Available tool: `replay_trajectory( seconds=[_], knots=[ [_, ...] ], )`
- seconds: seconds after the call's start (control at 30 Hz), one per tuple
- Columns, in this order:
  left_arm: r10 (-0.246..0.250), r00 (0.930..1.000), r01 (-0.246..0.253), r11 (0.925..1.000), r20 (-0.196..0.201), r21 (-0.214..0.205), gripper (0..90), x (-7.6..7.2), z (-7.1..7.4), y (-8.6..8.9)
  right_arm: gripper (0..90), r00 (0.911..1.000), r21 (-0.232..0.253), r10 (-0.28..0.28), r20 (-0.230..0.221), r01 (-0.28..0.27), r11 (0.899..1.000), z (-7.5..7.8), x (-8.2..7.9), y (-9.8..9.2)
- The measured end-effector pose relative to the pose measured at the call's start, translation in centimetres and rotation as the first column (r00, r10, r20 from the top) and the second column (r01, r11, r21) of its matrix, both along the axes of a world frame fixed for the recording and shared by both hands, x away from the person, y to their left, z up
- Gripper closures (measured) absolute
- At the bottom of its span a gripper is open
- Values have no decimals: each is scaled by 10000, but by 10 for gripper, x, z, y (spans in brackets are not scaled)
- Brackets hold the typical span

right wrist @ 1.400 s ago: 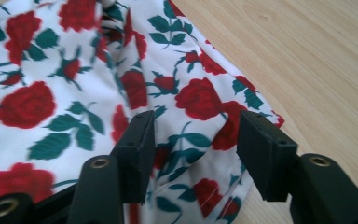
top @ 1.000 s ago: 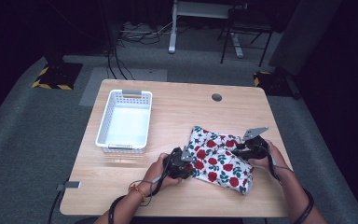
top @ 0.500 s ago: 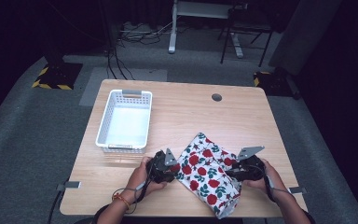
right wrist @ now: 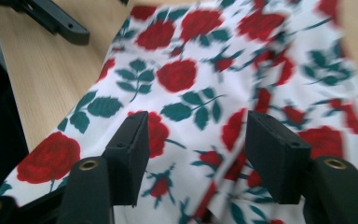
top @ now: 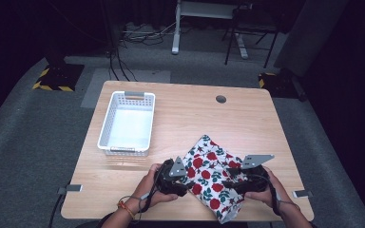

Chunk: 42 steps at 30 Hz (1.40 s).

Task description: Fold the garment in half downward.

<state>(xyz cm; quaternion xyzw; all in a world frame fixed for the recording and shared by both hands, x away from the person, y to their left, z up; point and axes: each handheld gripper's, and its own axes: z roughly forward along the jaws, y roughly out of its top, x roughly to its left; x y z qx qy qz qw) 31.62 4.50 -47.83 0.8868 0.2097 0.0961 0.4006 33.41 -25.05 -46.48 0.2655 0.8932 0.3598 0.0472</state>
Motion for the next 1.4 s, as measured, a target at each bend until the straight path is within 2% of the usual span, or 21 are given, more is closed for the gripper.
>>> replay_trajectory(
  seconds=[0.1,0.2,0.3,0.4,0.5,0.53,0.57,0.63,0.73,0.83,0.87,0.93,0.97,1.0,1.07,1.1,1.17,1.23,1.27,1.37,1.4],
  knots=[
    [21,9999,-20,9999,-128,118,407,-3,-5,1,352,9964,-775,343,-770,-403,9962,-15,6,12],
    [111,9997,-103,9992,-197,384,403,-2,-11,2,359,9951,-982,381,-912,-470,9941,-23,10,15],
    [138,9996,-124,9984,-259,553,399,1,-16,3,620,9978,-1284,565,-335,-603,9899,-18,8,17],
    [238,9991,-215,9976,-339,654,393,4,-21,4,852,9944,-1607,1056,95,-1027,9816,-13,5,21],
    [277,9988,-249,9974,-409,678,389,4,-22,3,878,9907,-1700,1271,484,-1172,9785,-6,3,23],
    [245,9990,-218,9972,-375,713,385,5,-23,2,882,9813,-1937,1431,1288,-1166,9741,9,2,25],
    [242,9990,-213,9969,-368,761,385,5,-23,2,884,9796,-1904,1451,1391,-1174,9747,13,2,25],
    [292,9988,-264,9971,-392,715,380,6,-23,1,884,9662,-1972,1663,1970,-1271,9721,28,3,28],
    [367,9989,-347,9971,-284,680,377,5,-22,1,884,9560,-2196,1704,2388,-1178,9685,42,8,34],
    [476,9988,-470,9976,-91,499,373,5,-20,2,885,9367,-2729,1990,2881,-1189,9547,45,23,41],
    [553,9984,-549,9975,-79,437,373,5,-19,2,885,9254,-2966,2108,3149,-1150,9480,43,30,42],
    [700,9975,-699,9968,-4,390,364,5,-19,2,885,9184,-3574,2100,3354,-822,9303,34,44,44],
    [772,9970,-775,9962,81,402,356,5,-19,1,885,9144,-3637,2116,3450,-775,9283,29,50,42],
    [791,9968,-795,9959,114,436,355,5,-19,0,885,9150,-3652,2158,3409,-826,9273,21,58,40],
    [823,9964,-830,9956,187,425,340,4,-20,-2,879,9405,-3503,1717,2931,-615,9346,2,76,32],
    [780,9967,-790,9958,212,471,341,3,-21,-3,856,9447,-3386,1647,2834,-621,9389,-3,80,30],
    [795,9963,-812,9955,340,491,343,2,-21,-5,780,9637,-3082,1272,2347,-503,9500,-15,89,23],
    [773,9957,-787,9966,518,255,343,0,-17,-10,757,9673,-3026,1283,2189,-577,9514,-22,89,20],
    [677,9957,-678,9977,637,-9,344,-2,-12,-15,756,9641,-2956,1294,2320,-568,9536,-23,87,19],
    [-178,9974,233,9965,693,-802,347,-7,2,-43,752,9641,-2979,1305,2311,-576,9529,-23,88,18],
    [-414,9969,463,9962,674,-740,351,-8,2,-55,752,9629,-2986,1275,2378,-524,9529,-23,88,19]
  ],
)
